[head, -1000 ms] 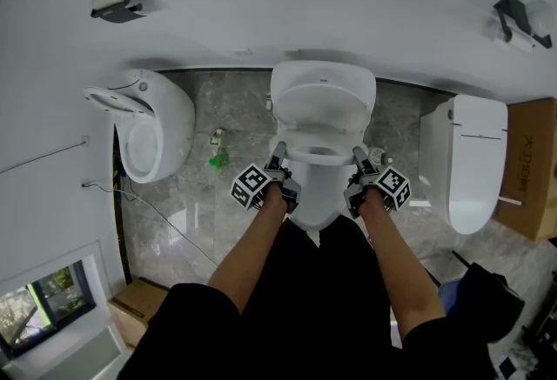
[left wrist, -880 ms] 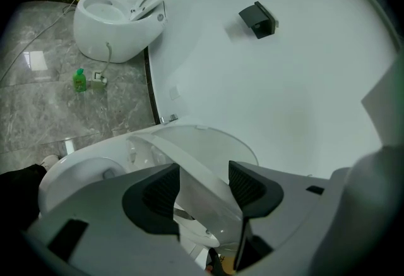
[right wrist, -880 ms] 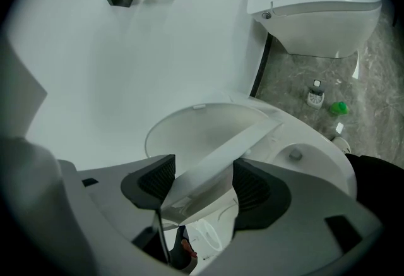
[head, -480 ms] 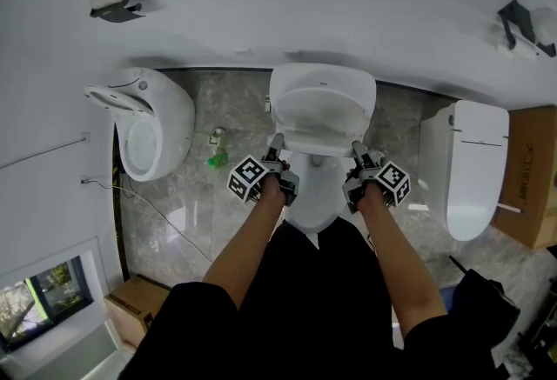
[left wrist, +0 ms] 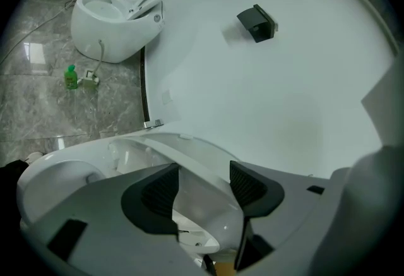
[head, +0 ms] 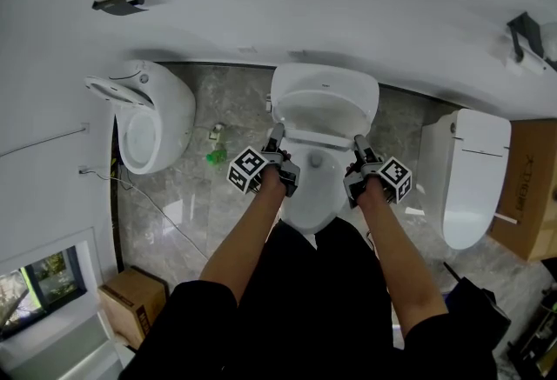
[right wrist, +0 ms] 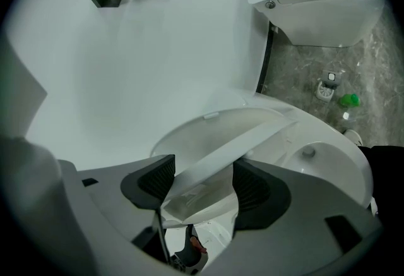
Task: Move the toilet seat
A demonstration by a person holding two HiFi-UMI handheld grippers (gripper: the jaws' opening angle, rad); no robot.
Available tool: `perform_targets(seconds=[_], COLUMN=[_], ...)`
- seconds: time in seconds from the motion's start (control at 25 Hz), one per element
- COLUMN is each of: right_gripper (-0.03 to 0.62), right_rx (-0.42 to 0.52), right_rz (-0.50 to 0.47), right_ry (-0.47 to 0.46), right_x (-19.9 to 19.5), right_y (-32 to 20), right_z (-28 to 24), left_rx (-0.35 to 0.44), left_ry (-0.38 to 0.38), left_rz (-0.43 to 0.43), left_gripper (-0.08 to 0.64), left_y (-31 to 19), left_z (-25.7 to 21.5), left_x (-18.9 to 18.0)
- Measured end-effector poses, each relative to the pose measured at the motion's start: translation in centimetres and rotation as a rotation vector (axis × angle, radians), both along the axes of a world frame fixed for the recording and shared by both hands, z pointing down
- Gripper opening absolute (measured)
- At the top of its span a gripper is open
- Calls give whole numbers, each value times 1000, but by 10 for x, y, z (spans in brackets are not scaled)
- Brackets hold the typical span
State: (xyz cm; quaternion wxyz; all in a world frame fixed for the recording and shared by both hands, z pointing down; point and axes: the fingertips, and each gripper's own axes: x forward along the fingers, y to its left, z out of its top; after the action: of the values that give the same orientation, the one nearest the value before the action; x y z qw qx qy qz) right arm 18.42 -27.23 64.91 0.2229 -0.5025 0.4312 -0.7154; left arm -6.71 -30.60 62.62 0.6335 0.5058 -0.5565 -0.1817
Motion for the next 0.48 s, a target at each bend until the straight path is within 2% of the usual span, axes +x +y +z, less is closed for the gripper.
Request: perform_targets(seconds=[0.48], right_gripper=[287], right_rx=[14], right_rz=[42], right_ry=[-6], right_x=[5], right_y=[-27], right_z=[1], left_rx=[9], left_ry=[-3], left_rz=[-21], left_gripper=[264], left_y=[-31], left_z=[3], left_x=[3])
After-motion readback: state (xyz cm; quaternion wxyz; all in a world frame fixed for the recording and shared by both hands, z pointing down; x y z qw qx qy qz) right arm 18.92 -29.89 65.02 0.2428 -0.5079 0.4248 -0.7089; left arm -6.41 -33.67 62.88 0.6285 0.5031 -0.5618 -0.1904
